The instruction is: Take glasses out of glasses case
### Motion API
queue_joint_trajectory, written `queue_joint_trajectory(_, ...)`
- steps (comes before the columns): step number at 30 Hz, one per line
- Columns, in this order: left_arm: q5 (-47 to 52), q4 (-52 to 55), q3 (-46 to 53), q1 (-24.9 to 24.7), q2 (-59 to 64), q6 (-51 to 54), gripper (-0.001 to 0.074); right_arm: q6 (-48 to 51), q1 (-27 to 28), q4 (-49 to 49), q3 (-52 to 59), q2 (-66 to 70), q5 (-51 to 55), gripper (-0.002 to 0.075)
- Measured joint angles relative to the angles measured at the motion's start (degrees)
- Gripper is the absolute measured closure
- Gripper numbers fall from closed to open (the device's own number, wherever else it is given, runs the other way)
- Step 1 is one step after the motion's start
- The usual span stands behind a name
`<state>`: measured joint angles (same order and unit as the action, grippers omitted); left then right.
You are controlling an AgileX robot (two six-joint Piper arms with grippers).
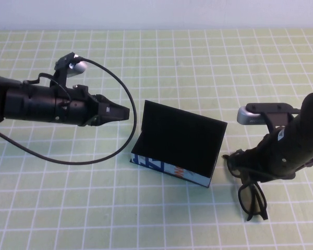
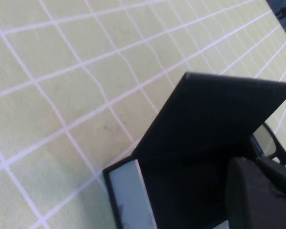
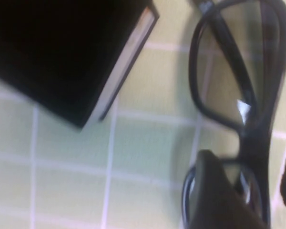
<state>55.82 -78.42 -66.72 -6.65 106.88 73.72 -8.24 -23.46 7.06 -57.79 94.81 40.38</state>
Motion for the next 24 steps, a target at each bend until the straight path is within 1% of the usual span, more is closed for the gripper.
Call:
queue_joint_trajectory(4, 0.0, 0.2, 0.0, 0.0, -2.9, -1.0, 0.0739, -0.7, 0.0, -0.1, 0.0, -5.3, 4.9, 0.0454)
queue_joint_trajectory(10, -1.9, 2.1, 1.8, 0.0, -12.5, -1.0, 0.0739, -1.3, 0.0, -0.9, 0.4, -17.7, 13.6, 0.0533)
queue_joint_trajectory(14, -7.9, 2.9, 7.1, 0.0, -24.5, -0.7, 0.0739, -1.3, 0.0, -1.1, 3.6, -30.2, 16.7, 0.0582)
queue_joint_trajectory(17, -13.5, 2.9, 12.8, 0.0, -34.6, -0.5, 0.0739, -1.3, 0.0, -1.1, 6.4, -39.7, 17.6, 0.0618)
queue_joint_trajectory(21, -20.5, 2.6, 20.1, 0.0, -49.1, -0.5, 0.0739, -1.3, 0.0, -1.1, 9.6, -51.6, 18.6, 0.0699)
queue_joint_trajectory(24, -24.9, 2.5, 26.7, 0.0, -60.1, -0.4, 0.0739, -0.8, 0.0, -1.1, 11.3, -59.0, 18.7, 0.0729)
